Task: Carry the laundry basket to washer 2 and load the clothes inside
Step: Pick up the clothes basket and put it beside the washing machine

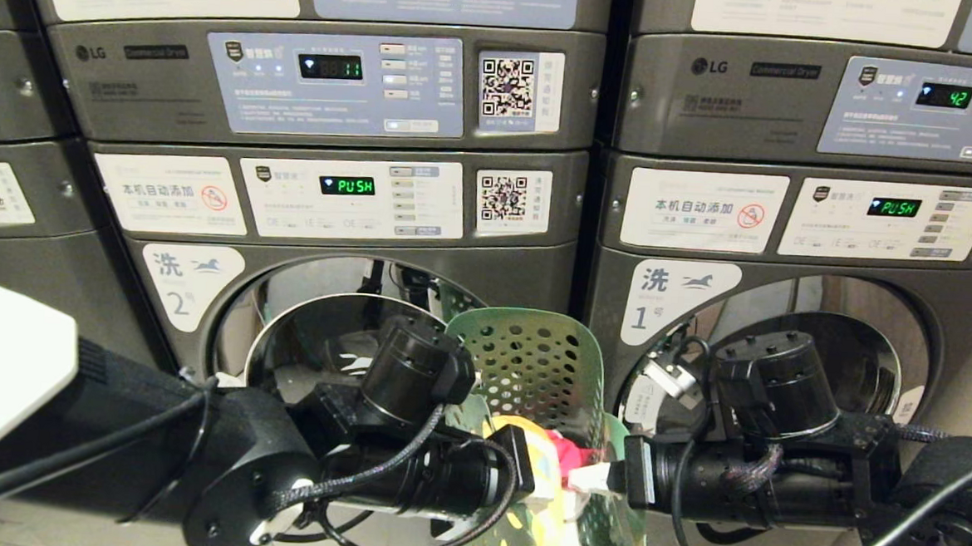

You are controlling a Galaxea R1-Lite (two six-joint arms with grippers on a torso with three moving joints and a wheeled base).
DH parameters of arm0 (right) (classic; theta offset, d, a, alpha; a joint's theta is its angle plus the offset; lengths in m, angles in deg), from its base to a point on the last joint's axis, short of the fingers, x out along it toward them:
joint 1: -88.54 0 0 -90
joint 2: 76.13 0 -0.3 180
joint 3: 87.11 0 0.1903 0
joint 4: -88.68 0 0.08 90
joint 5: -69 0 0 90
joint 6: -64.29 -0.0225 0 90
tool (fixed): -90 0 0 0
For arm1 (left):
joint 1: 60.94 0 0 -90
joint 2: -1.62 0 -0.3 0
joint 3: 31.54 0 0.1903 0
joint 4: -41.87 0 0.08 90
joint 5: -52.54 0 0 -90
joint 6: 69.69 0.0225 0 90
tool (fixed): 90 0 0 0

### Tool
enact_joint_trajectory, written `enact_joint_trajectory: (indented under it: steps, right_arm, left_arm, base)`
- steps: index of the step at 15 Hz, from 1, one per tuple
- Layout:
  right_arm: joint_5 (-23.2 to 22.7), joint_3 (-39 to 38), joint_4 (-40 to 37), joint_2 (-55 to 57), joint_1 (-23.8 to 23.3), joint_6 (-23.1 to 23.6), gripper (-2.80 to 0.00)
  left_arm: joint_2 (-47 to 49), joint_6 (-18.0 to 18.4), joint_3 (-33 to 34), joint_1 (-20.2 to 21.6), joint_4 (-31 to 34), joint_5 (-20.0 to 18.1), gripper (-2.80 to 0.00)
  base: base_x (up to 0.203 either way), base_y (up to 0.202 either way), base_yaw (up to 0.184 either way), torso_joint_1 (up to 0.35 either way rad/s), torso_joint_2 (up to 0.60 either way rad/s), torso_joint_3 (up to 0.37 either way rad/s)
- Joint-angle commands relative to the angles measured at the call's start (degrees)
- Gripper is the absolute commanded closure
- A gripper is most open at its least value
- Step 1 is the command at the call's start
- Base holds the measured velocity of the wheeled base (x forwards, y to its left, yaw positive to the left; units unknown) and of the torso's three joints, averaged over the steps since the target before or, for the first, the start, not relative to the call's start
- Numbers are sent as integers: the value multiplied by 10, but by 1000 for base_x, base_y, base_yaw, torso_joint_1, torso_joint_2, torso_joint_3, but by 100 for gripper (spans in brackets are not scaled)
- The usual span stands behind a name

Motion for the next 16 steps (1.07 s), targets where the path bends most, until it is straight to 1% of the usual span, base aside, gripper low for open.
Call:
enact_joint_trajectory:
  steps: [1, 3, 14, 16]
  right_arm:
    - [-2, -1, 2, 0, 1, -2, 0]
    - [-2, -1, 2, 0, 1, -3, 0]
    - [-2, -1, 2, -1, 2, -2, 0]
    - [-2, -1, 3, 0, 2, -3, 0]
  left_arm:
    - [1, -3, 1, -2, -1, 0, 0]
    - [1, -3, 2, -4, -1, 0, 0]
    - [-2, -1, 0, -6, -1, 0, 0]
    - [-3, 0, -1, -6, -1, 1, 0]
  base:
    - [0, 0, 0, 0, 0, 0]
    - [-62, 0, -1, 5, 1, 1]
    - [-191, 0, 2, 2, 3, 3]
    - [-34, 0, -2, -2, 1, 2]
